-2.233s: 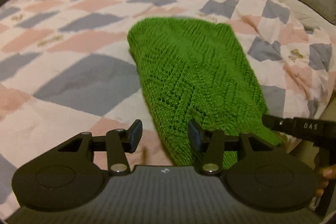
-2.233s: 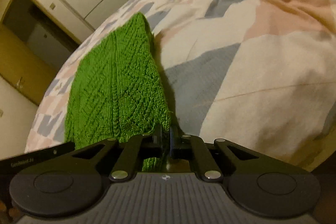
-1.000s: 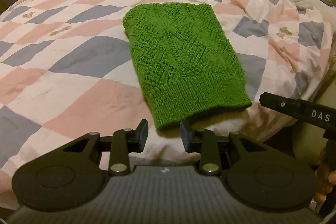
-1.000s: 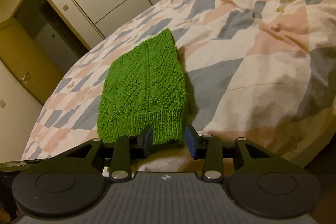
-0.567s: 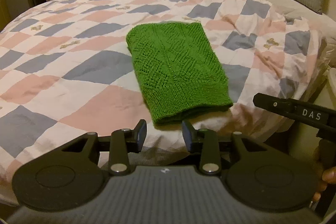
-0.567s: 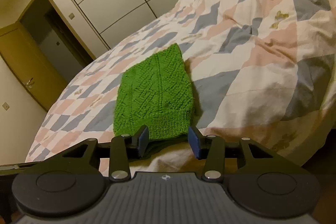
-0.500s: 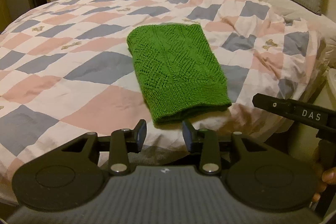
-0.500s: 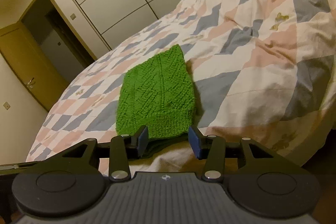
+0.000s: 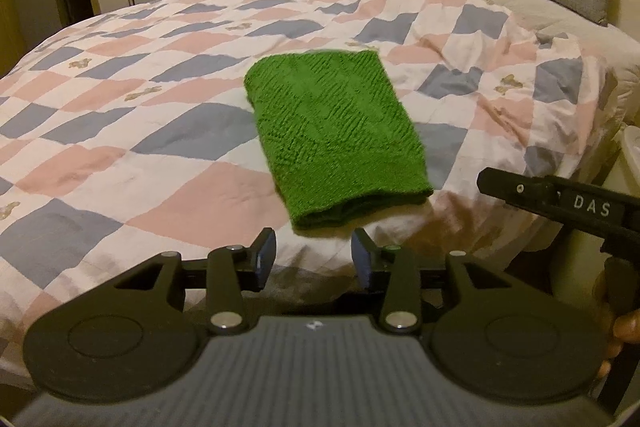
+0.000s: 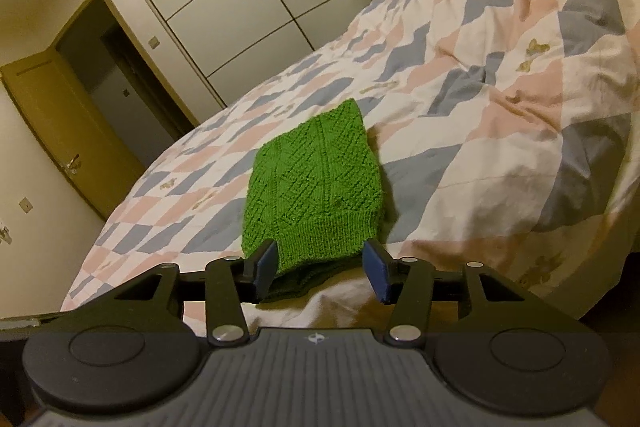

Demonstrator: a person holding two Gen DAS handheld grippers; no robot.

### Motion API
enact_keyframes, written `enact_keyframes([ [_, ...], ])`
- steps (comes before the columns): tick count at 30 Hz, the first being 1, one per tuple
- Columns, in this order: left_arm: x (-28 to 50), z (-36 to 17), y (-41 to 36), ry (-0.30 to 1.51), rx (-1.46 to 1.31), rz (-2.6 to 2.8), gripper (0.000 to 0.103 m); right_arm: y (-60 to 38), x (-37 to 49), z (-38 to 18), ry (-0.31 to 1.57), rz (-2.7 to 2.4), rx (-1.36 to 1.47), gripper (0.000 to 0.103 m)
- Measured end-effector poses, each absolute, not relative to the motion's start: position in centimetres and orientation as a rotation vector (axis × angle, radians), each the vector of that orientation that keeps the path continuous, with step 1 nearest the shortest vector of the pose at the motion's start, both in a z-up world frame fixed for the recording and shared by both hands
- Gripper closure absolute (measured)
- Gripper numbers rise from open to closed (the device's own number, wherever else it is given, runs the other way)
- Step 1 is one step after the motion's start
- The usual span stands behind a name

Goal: Fold clothes
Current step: 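Move both open grippers toward the folded vest's end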

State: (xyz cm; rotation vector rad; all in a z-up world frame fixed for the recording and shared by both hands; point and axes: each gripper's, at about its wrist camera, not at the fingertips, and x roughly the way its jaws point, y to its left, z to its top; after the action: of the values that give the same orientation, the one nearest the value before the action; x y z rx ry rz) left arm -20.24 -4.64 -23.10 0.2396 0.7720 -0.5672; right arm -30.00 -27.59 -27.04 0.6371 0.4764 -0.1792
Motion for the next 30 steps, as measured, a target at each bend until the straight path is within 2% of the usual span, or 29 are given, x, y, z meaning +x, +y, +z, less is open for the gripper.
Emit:
enact_keyframes([
  [17, -13.8, -27.4, -7.0, 0.916, 0.252, -0.578, 0.066, -30.1, -26.1, -31.9, 0.575, -0.185, 0.754, 0.052],
  [24, -6.7, -26.5, -5.7, 0.864, 0.091, -0.722, 0.066, -32.7, -21.9, -32.6, 0.471, -0.121, 0.799, 0.051],
  [30, -0.1, -26.6, -7.8, 1.037, 0.075, -0.702, 0.068, -35.6, -16.2, -34.5, 0.599, -0.173, 0.877, 0.051],
])
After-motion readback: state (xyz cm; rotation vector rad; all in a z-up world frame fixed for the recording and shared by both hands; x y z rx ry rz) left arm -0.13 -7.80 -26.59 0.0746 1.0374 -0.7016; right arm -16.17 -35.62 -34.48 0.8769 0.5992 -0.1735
